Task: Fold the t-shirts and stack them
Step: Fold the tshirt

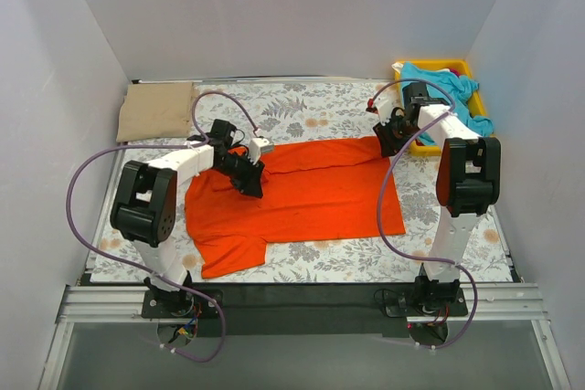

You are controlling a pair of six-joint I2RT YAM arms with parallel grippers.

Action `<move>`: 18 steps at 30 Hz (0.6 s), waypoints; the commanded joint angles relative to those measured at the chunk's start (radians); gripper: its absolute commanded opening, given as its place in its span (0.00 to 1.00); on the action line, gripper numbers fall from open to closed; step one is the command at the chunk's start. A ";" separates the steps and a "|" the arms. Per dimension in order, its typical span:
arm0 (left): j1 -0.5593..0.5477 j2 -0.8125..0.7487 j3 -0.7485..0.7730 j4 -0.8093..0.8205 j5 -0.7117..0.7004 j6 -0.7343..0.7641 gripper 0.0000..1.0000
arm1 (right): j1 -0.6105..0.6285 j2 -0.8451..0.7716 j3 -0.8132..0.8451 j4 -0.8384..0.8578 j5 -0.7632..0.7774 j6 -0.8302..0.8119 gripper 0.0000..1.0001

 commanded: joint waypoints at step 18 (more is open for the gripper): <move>0.327 -0.013 0.047 0.044 -0.138 -0.105 0.36 | 0.208 0.019 0.184 -0.086 -0.187 0.129 0.31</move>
